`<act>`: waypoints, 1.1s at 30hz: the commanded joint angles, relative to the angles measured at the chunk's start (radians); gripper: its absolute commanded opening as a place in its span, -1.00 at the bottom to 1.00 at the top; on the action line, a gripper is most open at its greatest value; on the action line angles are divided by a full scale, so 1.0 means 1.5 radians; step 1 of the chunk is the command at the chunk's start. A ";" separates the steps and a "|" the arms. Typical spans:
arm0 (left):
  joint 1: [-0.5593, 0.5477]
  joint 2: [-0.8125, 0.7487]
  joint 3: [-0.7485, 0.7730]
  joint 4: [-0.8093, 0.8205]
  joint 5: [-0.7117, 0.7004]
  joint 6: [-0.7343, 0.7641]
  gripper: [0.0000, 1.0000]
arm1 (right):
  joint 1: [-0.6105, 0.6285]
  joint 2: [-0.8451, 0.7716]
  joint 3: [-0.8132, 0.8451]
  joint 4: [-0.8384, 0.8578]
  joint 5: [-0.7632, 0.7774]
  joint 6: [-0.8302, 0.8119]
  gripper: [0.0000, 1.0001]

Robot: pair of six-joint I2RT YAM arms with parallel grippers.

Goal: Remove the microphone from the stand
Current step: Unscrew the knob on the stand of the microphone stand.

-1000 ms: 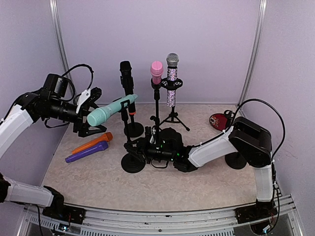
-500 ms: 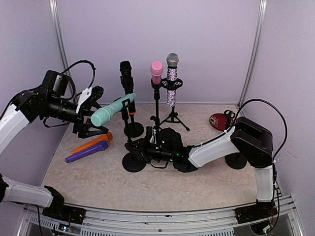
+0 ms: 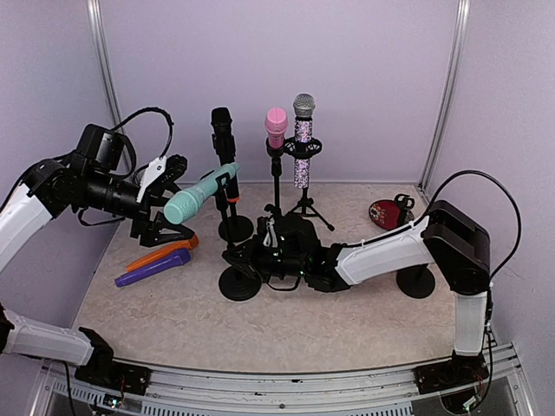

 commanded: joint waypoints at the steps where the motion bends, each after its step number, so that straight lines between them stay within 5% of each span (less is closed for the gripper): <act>1: -0.028 0.016 0.031 0.029 -0.005 -0.021 0.58 | -0.020 -0.002 -0.003 -0.129 -0.002 -0.070 -1.00; 13: -0.054 0.067 0.078 0.032 -0.022 -0.022 0.58 | -0.023 0.047 0.159 -0.444 -0.002 -0.253 -1.00; 33: -0.059 0.108 0.100 0.034 -0.032 0.002 0.58 | -0.022 0.082 0.257 -0.699 0.129 -0.398 -1.00</act>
